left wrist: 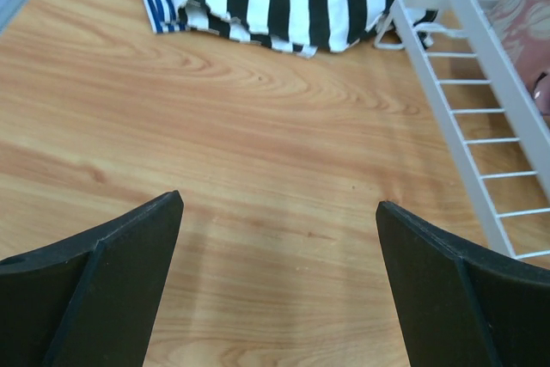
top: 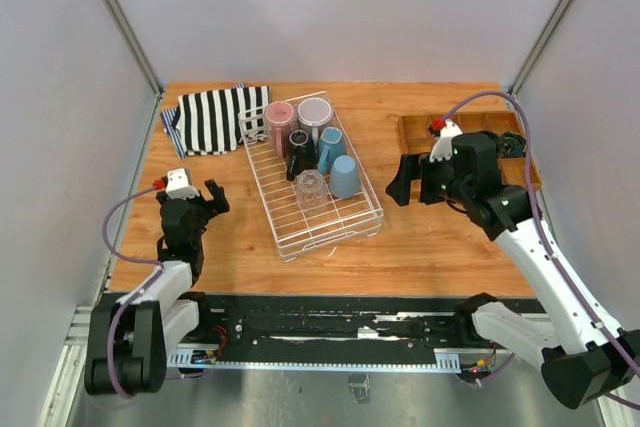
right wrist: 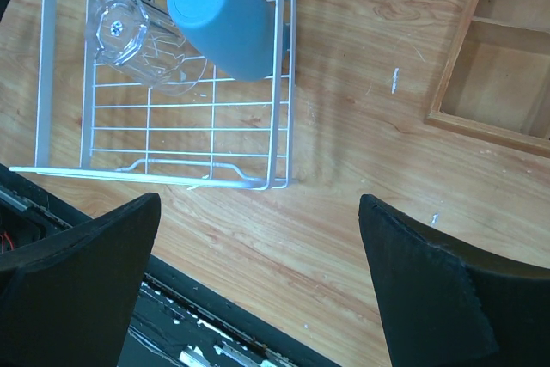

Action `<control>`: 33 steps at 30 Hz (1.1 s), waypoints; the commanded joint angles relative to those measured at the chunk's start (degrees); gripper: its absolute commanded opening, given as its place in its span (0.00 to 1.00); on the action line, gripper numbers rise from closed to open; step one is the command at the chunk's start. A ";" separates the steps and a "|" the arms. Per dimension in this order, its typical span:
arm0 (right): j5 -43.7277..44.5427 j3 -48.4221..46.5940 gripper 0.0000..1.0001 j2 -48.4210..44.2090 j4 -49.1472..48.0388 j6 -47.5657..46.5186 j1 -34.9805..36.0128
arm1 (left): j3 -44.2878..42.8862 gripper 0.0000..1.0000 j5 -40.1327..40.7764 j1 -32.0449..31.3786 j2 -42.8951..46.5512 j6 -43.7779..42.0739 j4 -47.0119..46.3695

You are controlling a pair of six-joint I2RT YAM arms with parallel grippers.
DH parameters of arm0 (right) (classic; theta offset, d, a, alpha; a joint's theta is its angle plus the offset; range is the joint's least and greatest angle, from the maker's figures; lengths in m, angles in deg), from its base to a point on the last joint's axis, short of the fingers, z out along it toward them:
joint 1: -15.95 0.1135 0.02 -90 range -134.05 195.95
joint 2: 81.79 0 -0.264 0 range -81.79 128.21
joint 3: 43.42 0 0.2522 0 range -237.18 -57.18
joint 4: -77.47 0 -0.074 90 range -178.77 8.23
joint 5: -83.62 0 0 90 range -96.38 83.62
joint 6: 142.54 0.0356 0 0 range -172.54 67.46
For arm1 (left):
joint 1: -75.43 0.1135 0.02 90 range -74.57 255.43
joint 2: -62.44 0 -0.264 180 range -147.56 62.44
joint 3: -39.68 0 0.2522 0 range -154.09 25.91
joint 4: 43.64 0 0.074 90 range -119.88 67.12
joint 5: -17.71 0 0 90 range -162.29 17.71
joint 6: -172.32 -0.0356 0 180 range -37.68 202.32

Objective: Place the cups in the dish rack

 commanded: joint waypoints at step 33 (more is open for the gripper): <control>15.94 12.47 0.98 5.35 -14.13 -18.28 -16.36 | 5.04 1.00 -1.55 -1.93 -27.58 -5.41 -46.53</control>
